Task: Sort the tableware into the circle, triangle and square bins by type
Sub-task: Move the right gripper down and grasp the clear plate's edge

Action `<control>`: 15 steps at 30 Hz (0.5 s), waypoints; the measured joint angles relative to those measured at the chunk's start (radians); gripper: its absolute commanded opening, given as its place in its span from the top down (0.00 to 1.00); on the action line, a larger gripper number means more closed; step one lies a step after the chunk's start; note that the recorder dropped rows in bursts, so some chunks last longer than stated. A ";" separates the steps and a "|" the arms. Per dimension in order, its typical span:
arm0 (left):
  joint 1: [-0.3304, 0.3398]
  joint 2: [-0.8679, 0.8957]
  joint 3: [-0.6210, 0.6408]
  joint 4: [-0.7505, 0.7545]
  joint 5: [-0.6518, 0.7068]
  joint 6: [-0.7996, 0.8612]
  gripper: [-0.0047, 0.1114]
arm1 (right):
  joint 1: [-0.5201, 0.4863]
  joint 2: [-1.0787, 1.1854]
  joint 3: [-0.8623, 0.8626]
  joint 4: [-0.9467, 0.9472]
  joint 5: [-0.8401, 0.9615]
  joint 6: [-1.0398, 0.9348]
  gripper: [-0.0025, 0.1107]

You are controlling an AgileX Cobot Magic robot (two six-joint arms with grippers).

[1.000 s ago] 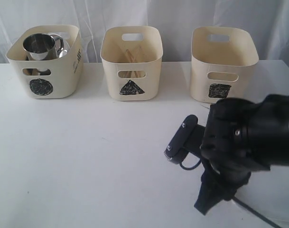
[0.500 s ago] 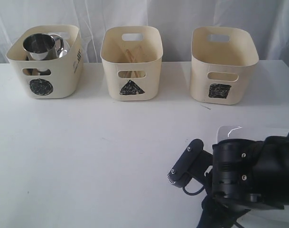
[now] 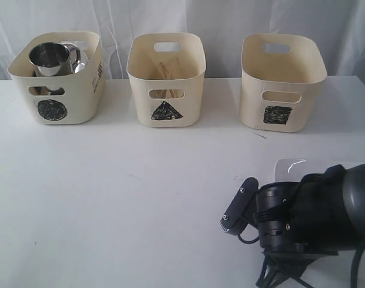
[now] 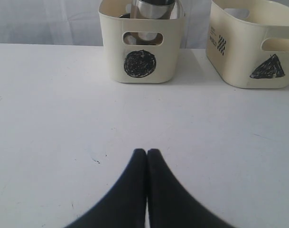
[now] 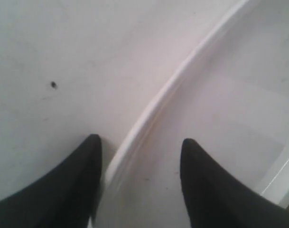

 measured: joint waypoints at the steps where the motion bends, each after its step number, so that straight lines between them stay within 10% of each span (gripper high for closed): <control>1: 0.000 0.000 0.000 0.000 0.000 0.000 0.96 | 0.000 0.007 -0.002 -0.007 0.005 0.008 0.56; 9: 0.000 0.000 0.000 0.000 0.000 0.000 0.96 | 0.000 0.049 -0.009 -0.021 0.017 0.061 0.98; 15: 0.000 0.000 0.000 0.000 0.000 0.000 0.96 | -0.004 0.043 -0.009 0.001 0.019 0.069 0.98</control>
